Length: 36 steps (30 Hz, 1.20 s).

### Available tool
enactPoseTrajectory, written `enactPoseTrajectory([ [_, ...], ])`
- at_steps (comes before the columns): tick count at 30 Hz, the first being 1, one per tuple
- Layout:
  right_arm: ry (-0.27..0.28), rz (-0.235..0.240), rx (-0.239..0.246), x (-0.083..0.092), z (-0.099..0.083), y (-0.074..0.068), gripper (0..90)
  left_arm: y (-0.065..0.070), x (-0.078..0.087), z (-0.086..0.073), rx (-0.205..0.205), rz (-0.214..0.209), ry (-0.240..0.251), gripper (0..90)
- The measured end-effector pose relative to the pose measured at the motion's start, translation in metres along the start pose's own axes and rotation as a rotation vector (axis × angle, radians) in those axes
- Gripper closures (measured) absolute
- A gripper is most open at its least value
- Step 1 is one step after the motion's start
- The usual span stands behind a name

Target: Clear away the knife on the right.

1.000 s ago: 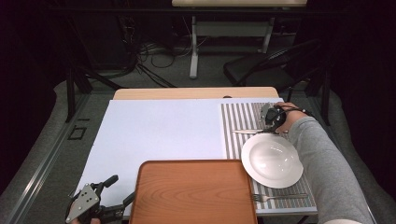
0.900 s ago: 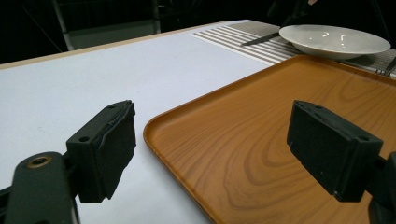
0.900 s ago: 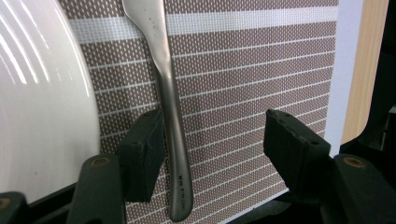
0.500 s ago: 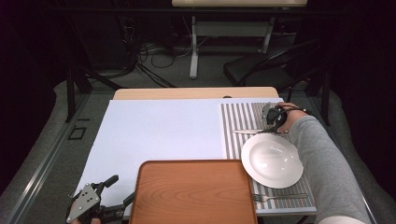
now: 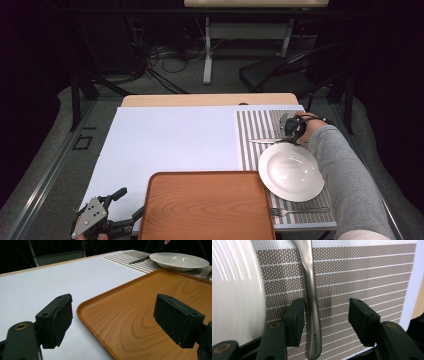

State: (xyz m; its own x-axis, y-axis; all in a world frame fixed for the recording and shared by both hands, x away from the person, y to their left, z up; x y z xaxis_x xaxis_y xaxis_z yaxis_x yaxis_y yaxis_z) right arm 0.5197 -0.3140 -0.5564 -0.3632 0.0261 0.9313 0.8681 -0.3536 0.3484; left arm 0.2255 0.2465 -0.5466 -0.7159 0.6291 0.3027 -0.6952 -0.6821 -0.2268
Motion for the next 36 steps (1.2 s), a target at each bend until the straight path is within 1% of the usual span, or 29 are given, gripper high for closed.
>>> enactPoseTrajectory([
  [1, 0.000, 0.000, 0.000, 0.0000, 0.0000, 0.0000, 47.4, 0.0000, -0.0001, -0.0001, 0.000, -0.002, 0.000, 16.0],
  [2, 0.012, -0.001, -0.001, -0.0016, -0.0004, -0.0003, 48.0, 0.0000, -0.0002, -0.0001, 0.000, -0.002, 0.000, 16.0],
  [4, 0.005, 0.004, -0.011, -0.0027, -0.0017, -0.0014, 48.8, -0.0001, -0.0003, -0.0002, -0.002, -0.002, -0.002, 16.0],
  [7, 0.024, 0.005, -0.010, -0.0046, -0.0016, -0.0019, 50.2, -0.0002, -0.0004, -0.0003, -0.002, -0.002, -0.003, 16.0],
  [8, 0.011, 0.004, -0.004, -0.0037, -0.0012, -0.0015, 50.7, -0.0003, -0.0005, -0.0004, -0.002, -0.002, -0.003, 16.0],
  [9, 0.013, 0.006, 0.010, -0.0040, 0.0001, -0.0011, 51.5, -0.0003, -0.0005, -0.0004, -0.001, -0.002, -0.002, 16.0],
  [11, 0.015, 0.005, 0.011, -0.0043, 0.0006, -0.0012, 52.1, -0.0003, -0.0004, -0.0004, -0.002, -0.001, -0.003, 16.0],
  [12, 0.018, 0.006, 0.002, -0.0047, 0.0009, -0.0021, 52.4, -0.0002, -0.0004, -0.0004, -0.002, -0.001, -0.004, 16.0],
  [13, 0.012, 0.009, 0.006, -0.0047, 0.0015, -0.0026, 52.8, -0.0001, -0.0004, -0.0003, 0.000, -0.002, -0.003, 16.0],
  [14, 0.020, 0.008, 0.032, -0.0054, 0.0030, -0.0011, 53.4, -0.0002, -0.0003, -0.0004, -0.002, -0.002, -0.004, 16.0],
  [16, -0.005, 0.011, 0.024, -0.0050, 0.0027, -0.0025, 54.3, -0.0002, -0.0004, -0.0005, -0.002, -0.003, -0.004, 16.0],
  [18, 0.009, 0.012, 0.032, -0.0074, 0.0033, -0.0031, 56.9, -0.0003, -0.0004, -0.0005, -0.002, -0.003, -0.004, 16.0],
  [21, 0.012, 0.014, 0.030, -0.0075, 0.0035, -0.0033, 57.9, -0.0004, -0.0005, -0.0006, -0.003, -0.003, -0.005, 16.0],
  [25, 0.009, 0.016, 0.034, -0.0072, 0.0035, -0.0027, 58.1, -0.0003, -0.0007, -0.0006, -0.003, -0.003, -0.005, 16.0],
  [26, 0.005, 0.016, 0.027, -0.0070, 0.0031, -0.0031, 58.2, -0.0004, -0.0007, -0.0006, -0.003, -0.003, -0.005, 16.0],
  [29, 0.013, 0.022, 0.030, -0.0071, 0.0036, -0.0040, 59.1, -0.0003, -0.0007, -0.0006, -0.003, -0.003, -0.005, 16.0],
  [30, 0.024, 0.021, 0.035, -0.0074, 0.0047, -0.0044, 59.2, -0.0003, -0.0006, -0.0005, -0.004, -0.002, -0.006, 16.0],
  [32, 0.027, 0.021, 0.036, -0.0075, 0.0053, -0.0047, 59.2, -0.0003, -0.0006, -0.0005, -0.005, -0.003, -0.006, 16.0],
  [35, 0.024, 0.023, 0.041, -0.0074, 0.0064, -0.0052, 59.3, -0.0002, -0.0008, -0.0006, -0.003, -0.003, -0.006, 16.0],
  [36, 0.019, 0.024, 0.050, -0.0071, 0.0067, -0.0046, 59.3, -0.0002, -0.0009, -0.0006, -0.003, -0.004, -0.006, 16.0],
])
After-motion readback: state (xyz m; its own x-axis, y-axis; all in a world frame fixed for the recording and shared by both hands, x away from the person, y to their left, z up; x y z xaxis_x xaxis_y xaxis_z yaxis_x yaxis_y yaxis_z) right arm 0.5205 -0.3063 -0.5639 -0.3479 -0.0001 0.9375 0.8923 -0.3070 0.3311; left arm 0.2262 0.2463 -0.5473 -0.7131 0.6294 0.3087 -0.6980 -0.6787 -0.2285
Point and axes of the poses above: each handheld gripper's, and its own axes: x roughly backward along the jaws, z roughly out of its top, y roughly to its right, the point moved 4 cm from there along -x, roughly forward along the jaws, and after that the axes turned 15 degrees about -x, right-handed, at the moved point
